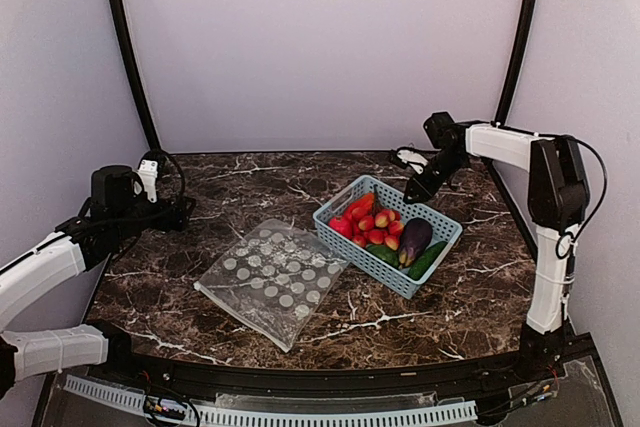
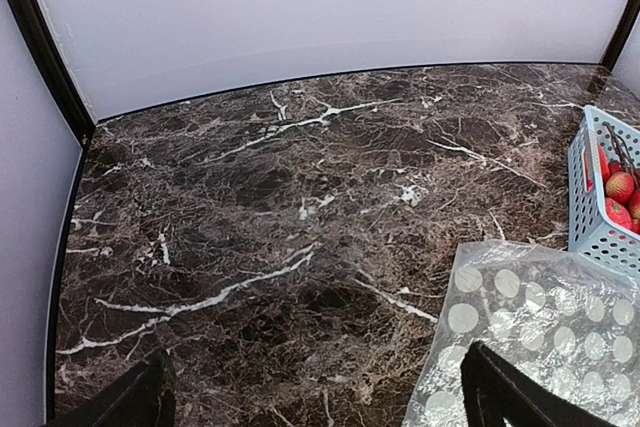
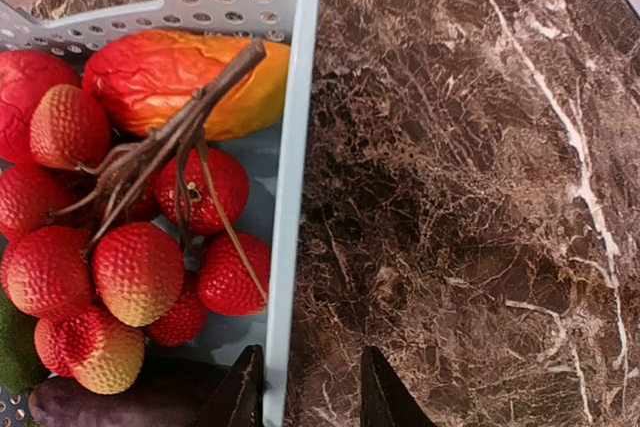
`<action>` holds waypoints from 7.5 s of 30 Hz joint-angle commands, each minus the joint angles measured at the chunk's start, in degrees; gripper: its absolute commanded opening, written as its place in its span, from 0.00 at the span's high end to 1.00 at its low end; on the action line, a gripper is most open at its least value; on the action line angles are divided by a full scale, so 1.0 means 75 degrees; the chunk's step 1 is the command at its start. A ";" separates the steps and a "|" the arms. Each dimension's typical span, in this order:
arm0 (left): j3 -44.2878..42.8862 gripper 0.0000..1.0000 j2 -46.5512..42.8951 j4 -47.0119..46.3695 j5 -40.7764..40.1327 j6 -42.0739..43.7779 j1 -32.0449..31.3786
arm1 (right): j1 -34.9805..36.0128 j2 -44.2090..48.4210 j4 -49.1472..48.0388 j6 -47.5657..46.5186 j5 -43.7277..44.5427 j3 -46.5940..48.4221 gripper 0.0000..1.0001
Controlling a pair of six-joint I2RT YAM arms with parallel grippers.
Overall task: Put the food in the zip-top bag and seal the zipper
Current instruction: Adjust the bin at the center of the board, then pick up the zipper food storage bag at the center of the board, then open the zipper food storage bag.
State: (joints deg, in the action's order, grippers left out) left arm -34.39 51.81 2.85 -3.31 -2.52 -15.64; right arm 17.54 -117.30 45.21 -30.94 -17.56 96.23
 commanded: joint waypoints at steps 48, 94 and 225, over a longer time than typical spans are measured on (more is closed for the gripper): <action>-0.1059 0.03 -0.0397 0.2548 0.0615 -0.0777 -0.0317 | -0.0749 0.4333 0.0108 0.1868 -0.0133 -0.3417 0.47; -0.1215 0.78 0.3829 0.3976 -0.1837 0.5144 -0.6903 | 0.0224 0.6640 -0.2905 0.0558 -0.1305 -0.6512 0.57; -0.1628 0.40 0.1734 -0.2352 -0.4876 -0.5831 -0.6713 | 0.6321 0.0582 -0.0898 0.3940 0.5028 0.2893 1.00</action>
State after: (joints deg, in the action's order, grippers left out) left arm -47.81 67.51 -12.53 -39.70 -42.94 -65.80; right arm 65.06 -113.14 40.07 -0.80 15.68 115.87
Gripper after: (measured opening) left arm 0.597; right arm 0.005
